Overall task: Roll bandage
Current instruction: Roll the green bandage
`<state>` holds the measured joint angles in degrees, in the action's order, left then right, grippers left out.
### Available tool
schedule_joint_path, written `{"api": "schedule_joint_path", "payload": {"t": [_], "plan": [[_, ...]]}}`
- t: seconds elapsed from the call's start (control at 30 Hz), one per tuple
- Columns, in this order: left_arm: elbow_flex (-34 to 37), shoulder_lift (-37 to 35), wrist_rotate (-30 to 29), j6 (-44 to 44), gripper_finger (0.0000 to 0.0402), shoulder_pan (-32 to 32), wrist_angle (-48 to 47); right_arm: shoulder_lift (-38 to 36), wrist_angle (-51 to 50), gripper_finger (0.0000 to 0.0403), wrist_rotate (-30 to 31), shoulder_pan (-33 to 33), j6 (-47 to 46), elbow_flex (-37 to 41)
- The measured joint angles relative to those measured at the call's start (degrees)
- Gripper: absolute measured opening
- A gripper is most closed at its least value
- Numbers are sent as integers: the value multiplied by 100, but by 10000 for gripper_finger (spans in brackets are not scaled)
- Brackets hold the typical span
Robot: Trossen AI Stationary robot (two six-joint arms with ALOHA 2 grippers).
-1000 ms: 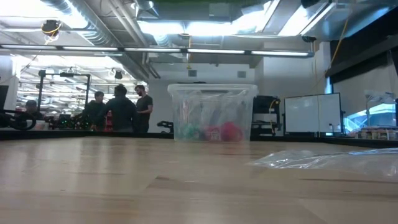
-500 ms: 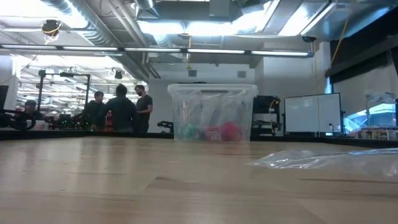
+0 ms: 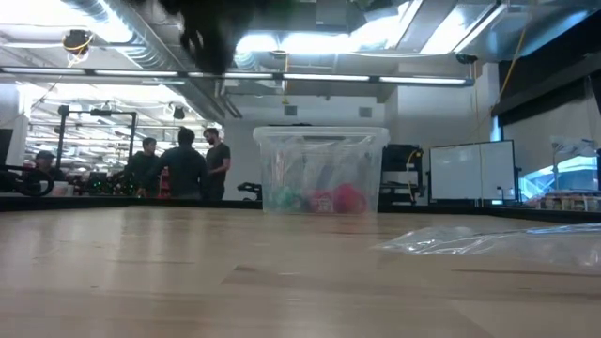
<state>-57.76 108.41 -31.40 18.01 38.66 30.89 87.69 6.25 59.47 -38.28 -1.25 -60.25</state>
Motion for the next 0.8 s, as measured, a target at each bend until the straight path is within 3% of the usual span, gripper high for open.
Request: {"api": "schedule_joint_path", "payload": {"t": [0.43,0.8], "plan": [[14,486,-690,1334,0,-525,-1843,-82,161,2,-574,7,150,-214],[2,466,-611,1419,0,-522,-1754,-73,-1355,18,-1645,48,-1197,-212]]}}
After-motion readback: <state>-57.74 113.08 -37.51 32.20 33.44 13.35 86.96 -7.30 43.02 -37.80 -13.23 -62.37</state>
